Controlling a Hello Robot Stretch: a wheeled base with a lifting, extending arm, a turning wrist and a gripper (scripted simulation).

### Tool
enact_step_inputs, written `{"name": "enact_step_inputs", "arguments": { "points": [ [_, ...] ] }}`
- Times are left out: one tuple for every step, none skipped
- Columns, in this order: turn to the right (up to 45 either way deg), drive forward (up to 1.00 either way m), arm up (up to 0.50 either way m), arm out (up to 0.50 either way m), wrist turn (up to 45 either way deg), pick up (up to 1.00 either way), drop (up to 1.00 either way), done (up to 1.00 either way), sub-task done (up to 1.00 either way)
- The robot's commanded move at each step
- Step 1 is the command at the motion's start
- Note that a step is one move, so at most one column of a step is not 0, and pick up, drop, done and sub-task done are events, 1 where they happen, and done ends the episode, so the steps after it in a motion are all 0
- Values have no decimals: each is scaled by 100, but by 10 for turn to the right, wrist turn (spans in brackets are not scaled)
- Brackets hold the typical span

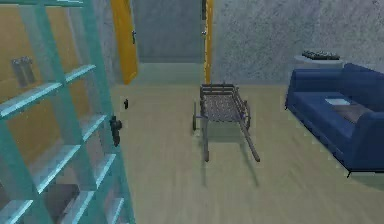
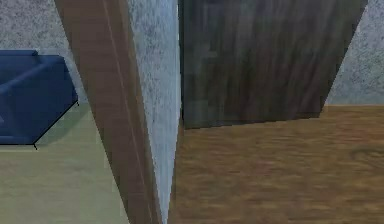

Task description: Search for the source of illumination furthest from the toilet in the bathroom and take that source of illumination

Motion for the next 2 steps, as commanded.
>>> {"name": "enact_step_inputs", "arguments": {
  "points": [
    [0, 100, 0, 0, 0, 0, 0, 0, 0],
    [0, 35, 0, 0, 0, 0, 0, 0, 0]
  ]
}}
